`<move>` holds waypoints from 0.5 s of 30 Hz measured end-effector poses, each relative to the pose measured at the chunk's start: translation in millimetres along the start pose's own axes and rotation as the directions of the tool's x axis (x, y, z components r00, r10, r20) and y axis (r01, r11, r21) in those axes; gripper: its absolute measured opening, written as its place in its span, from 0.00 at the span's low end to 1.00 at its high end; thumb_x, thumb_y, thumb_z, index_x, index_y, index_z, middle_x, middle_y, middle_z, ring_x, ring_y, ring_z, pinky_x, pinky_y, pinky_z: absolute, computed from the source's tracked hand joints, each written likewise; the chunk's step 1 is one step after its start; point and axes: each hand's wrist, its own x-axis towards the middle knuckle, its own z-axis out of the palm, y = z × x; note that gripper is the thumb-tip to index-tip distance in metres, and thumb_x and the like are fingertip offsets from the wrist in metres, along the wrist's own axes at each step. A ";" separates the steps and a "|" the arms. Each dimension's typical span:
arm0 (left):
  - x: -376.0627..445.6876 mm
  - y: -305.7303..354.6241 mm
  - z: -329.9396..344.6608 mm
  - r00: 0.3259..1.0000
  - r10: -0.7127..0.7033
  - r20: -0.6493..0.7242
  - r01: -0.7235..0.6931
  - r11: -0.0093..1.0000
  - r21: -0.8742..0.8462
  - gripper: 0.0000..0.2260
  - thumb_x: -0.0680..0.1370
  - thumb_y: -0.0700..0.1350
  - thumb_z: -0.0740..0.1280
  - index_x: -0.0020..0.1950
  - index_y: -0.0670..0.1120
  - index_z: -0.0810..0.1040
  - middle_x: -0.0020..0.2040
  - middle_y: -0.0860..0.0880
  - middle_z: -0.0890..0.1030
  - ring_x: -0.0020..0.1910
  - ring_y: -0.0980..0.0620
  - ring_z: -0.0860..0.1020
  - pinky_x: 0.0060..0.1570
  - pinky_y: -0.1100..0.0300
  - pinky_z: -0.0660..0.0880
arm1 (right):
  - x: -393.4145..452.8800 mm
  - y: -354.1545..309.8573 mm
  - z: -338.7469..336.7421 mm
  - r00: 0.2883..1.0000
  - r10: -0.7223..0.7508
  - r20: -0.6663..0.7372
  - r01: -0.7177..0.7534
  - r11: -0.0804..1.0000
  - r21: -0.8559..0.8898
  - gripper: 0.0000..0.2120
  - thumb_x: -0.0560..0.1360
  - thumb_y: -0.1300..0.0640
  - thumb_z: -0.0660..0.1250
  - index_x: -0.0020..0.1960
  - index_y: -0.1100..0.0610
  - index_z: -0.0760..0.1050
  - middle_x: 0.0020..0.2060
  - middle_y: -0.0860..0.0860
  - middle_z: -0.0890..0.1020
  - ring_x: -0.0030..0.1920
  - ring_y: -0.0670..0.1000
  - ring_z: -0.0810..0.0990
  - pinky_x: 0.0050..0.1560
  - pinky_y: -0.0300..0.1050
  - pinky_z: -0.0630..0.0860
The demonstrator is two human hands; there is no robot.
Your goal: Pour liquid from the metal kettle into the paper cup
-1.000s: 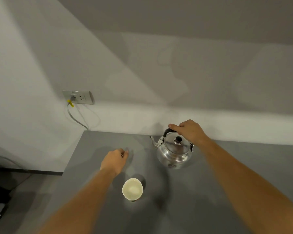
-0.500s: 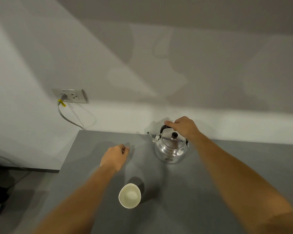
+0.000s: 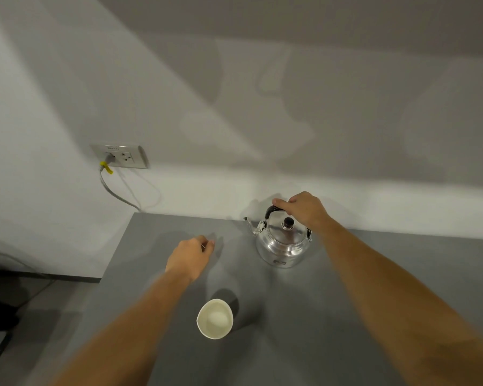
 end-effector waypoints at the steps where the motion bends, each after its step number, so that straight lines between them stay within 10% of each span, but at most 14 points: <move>1: 0.4 -0.4 0.0 1.000 0.005 -0.007 -0.005 1.000 0.000 0.15 0.83 0.57 0.58 0.47 0.49 0.78 0.39 0.48 0.79 0.41 0.43 0.77 0.46 0.52 0.77 | 0.8 0.3 0.8 1.000 -0.005 -0.002 0.005 1.000 -0.004 0.29 0.69 0.32 0.67 0.33 0.60 0.76 0.26 0.53 0.70 0.28 0.51 0.71 0.32 0.44 0.67; 9: -1.5 3.5 -2.9 1.000 0.028 -0.012 -0.028 1.000 0.002 0.14 0.83 0.57 0.58 0.45 0.50 0.76 0.39 0.48 0.79 0.41 0.44 0.77 0.44 0.54 0.74 | -4.8 -2.2 0.0 0.999 -0.034 -0.005 0.034 0.997 -0.063 0.31 0.72 0.31 0.63 0.35 0.61 0.76 0.28 0.51 0.76 0.32 0.51 0.75 0.33 0.45 0.69; 15: -19.3 24.8 -28.3 0.994 0.089 -0.066 -0.088 0.996 0.009 0.14 0.83 0.57 0.59 0.44 0.51 0.76 0.36 0.50 0.78 0.42 0.44 0.77 0.43 0.55 0.73 | -41.7 -17.1 -8.2 0.924 -0.326 -0.200 0.266 0.923 -0.277 0.18 0.77 0.38 0.60 0.50 0.51 0.79 0.46 0.49 0.80 0.50 0.53 0.75 0.52 0.53 0.74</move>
